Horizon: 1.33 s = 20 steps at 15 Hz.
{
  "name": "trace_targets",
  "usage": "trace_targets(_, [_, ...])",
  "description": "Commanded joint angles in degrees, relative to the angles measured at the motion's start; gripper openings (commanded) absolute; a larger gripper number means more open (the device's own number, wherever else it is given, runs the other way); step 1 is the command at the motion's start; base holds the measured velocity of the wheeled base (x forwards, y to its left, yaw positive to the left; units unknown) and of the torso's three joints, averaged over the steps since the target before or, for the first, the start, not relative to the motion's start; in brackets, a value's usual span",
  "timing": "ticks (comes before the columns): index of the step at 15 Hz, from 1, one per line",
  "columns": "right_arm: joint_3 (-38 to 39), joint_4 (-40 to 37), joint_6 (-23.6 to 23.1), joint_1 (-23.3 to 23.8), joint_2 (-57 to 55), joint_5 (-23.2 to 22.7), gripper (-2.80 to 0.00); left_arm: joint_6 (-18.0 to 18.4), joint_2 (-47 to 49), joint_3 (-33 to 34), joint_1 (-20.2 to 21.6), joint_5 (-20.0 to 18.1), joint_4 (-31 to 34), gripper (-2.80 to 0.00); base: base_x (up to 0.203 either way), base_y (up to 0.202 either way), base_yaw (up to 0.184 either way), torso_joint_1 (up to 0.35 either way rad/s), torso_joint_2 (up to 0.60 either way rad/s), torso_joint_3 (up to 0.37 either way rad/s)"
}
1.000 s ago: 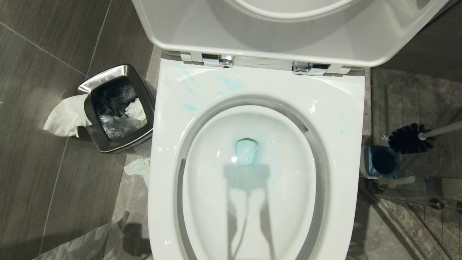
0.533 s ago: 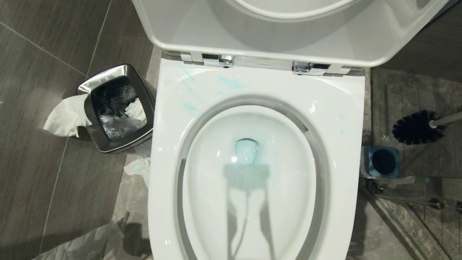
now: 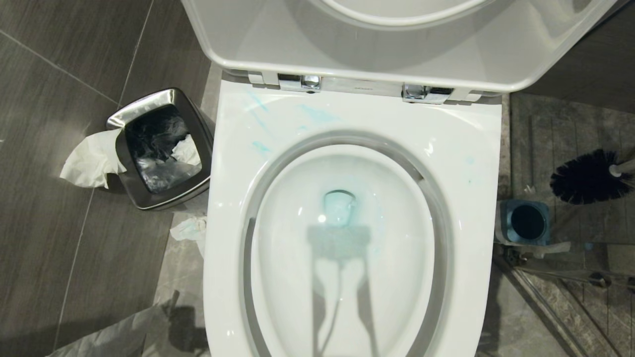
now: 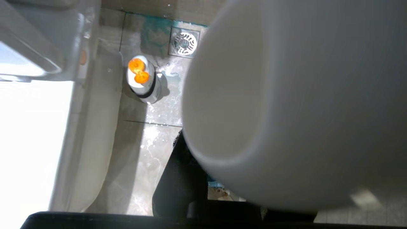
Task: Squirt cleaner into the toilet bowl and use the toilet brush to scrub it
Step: Scrub the toilet bowl
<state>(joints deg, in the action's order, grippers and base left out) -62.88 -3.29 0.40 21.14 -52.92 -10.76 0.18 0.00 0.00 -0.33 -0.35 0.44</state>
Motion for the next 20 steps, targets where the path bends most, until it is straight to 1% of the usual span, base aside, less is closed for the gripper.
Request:
trace_targets(1, [-4.92, -4.0, -0.05, 0.01, 0.56, -0.19, -2.8, -0.01, 0.09, 0.09, -0.02, 0.0, 0.0, -2.8, 0.0, 0.0, 0.0, 0.0, 0.0, 0.0])
trace_targets(3, [-8.78, -8.18, -0.05, 0.04, 0.57, -0.26, -2.8, -0.01, 0.09, 0.09, -0.02, 0.0, 0.0, -2.8, 0.0, 0.0, 0.0, 0.0, 0.0, 0.0])
trace_targets(4, [-9.49, -9.19, -0.05, 0.04, 0.71, -0.31, -2.8, -0.01, 0.09, 0.09, -0.02, 0.0, 0.0, -2.8, 0.0, 0.0, 0.0, 0.0, 0.0, 0.0])
trace_targets(9, [-13.08, -10.37, -0.07, 0.04, 0.78, -0.22, -2.8, -0.01, 0.09, 0.09, -0.02, 0.0, 0.0, -2.8, 0.0, 0.0, 0.0, 0.0, 0.0, 0.0])
trace_targets(12, [-17.35, -17.59, -0.05, 0.02, 1.61, -1.06, -2.8, -0.01, 0.09, 0.09, -0.02, 0.0, 0.0, -2.8, 0.0, 0.0, 0.0, 0.0, 0.0, 0.0])
trace_targets(15, [-17.9, -17.98, -0.05, 0.04, 2.42, -1.8, -2.8, -0.01, 0.09, 0.09, -0.02, 0.0, 0.0, -2.8, 0.0, 0.0, 0.0, 0.003, 0.0, 0.072])
trace_targets(20, [-17.81, -19.84, -0.05, 0.03, 3.35, -1.89, -2.8, -0.01, 0.09, 0.09, -0.02, 0.0, 0.0, -2.8, 0.0, 0.0, 0.0, 0.004, 0.0, 0.185])
